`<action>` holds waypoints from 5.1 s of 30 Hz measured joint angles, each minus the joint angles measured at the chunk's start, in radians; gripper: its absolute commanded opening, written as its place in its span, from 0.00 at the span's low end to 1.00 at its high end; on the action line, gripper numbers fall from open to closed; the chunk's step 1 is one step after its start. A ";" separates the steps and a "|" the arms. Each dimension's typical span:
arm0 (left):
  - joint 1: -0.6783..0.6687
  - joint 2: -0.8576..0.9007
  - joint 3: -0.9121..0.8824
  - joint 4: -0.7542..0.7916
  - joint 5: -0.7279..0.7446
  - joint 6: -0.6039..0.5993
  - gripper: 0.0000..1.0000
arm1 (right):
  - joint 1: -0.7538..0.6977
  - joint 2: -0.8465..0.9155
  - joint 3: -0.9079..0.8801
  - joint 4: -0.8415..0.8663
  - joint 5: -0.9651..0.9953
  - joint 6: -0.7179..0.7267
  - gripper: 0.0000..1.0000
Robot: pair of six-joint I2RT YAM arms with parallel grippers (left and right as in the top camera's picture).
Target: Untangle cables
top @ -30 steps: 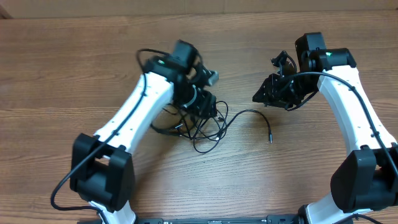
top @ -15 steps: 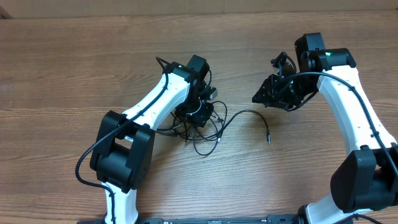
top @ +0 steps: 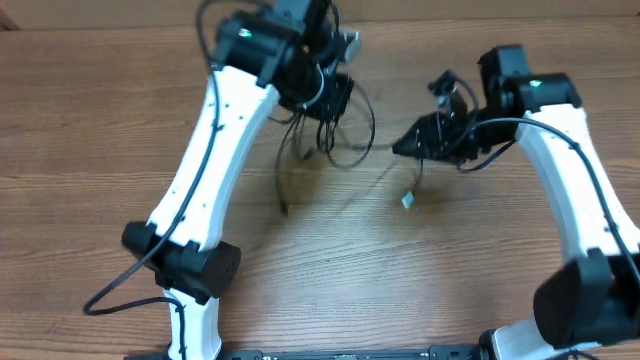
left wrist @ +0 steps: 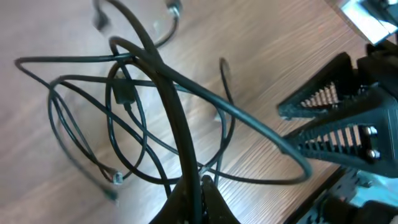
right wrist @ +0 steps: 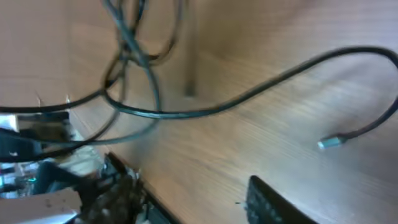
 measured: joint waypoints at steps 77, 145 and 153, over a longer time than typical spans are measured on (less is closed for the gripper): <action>0.428 -0.264 0.104 -0.068 -0.201 -0.246 0.04 | -0.031 0.195 0.095 -0.098 0.496 0.246 0.09; 0.338 -0.224 0.037 -0.165 0.032 -0.222 0.41 | 0.242 0.183 0.064 0.191 0.206 0.142 0.64; 0.214 -0.166 -0.243 -0.126 -0.115 -0.182 0.41 | 0.042 0.183 0.064 0.088 0.256 0.189 0.68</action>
